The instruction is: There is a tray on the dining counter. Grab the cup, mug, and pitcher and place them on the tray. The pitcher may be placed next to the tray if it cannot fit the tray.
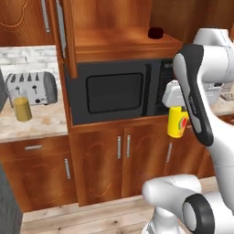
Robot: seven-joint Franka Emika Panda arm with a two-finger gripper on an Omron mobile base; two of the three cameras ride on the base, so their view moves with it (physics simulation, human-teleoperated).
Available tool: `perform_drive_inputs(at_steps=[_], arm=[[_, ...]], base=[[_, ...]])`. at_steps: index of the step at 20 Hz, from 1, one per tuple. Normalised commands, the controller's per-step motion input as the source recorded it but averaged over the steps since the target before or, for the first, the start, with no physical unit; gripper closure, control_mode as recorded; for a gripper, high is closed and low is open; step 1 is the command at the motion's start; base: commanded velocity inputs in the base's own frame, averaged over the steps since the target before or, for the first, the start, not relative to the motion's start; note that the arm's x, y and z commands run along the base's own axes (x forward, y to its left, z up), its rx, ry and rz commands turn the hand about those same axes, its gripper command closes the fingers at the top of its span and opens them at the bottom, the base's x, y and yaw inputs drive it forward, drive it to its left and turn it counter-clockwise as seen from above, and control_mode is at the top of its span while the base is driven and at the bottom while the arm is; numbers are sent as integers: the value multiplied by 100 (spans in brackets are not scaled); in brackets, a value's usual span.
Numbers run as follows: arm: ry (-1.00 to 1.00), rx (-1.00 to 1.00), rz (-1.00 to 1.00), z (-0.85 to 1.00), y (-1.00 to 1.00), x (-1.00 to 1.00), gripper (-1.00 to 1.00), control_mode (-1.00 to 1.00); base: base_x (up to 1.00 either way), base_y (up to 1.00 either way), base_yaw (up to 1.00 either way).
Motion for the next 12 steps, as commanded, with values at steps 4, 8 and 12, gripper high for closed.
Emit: perform_drive_inputs(at_steps=[4,8,12], arm=[[0,0,0,0,0,0,100,100],[0,0,0,0,0,0,100,100],[0,0,0,0,0,0,100,100]], base=[[-16,0,-66],[-13,0,-93],[-17,0,-100]])
